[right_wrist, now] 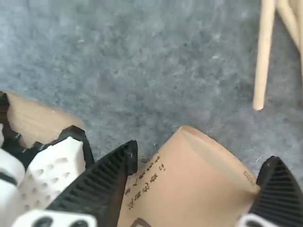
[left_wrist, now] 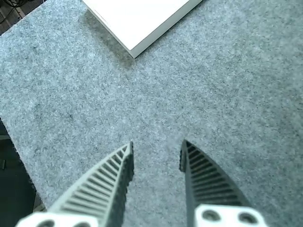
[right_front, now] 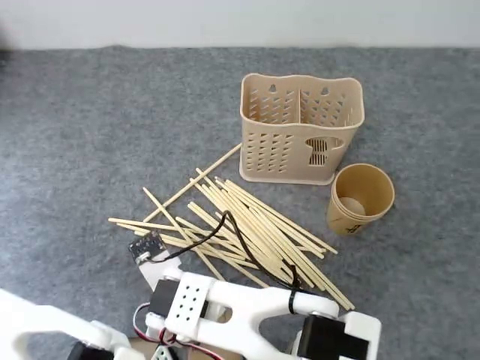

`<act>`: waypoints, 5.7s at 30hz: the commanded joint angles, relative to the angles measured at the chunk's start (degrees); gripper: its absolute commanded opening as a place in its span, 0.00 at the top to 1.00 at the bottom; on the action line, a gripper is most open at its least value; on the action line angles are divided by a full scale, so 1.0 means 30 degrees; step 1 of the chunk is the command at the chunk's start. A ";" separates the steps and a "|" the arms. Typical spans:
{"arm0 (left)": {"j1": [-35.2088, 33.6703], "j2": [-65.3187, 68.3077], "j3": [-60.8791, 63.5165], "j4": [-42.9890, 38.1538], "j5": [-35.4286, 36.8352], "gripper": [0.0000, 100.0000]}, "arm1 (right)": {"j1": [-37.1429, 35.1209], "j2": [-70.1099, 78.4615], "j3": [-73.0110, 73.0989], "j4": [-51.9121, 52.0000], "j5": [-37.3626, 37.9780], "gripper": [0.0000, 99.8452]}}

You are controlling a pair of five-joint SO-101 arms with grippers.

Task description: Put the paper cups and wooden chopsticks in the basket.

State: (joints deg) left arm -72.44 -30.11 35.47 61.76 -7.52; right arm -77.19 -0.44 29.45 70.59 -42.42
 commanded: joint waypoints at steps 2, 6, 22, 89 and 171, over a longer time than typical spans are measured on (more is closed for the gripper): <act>-0.0059 -0.0059 -0.0689 -0.0352 0.0176 0.84 | 0.0278 -0.0103 -0.0410 0.0454 -0.0088 0.62; -0.0059 -0.0059 -0.0689 -0.0352 0.0176 0.84 | 0.0337 -0.0249 -0.0527 0.1714 -0.0059 0.62; -0.0059 -0.0059 -0.0689 -0.0352 0.0088 0.84 | 0.3092 -0.0249 -0.0469 0.4557 -0.0059 0.62; -0.0029 -0.0088 -0.0484 -0.0410 0.0029 0.84 | 1.6190 -0.3443 -1.5883 1.0740 1.0198 0.99; 0.0850 -0.0088 0.2095 -0.2725 0.0059 0.84 | 0.4791 -0.5231 0.1289 0.7516 0.4864 0.69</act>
State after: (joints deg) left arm -70.15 -30.11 42.33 54.73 -7.52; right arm -65.14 -15.21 32.70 95.03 -28.53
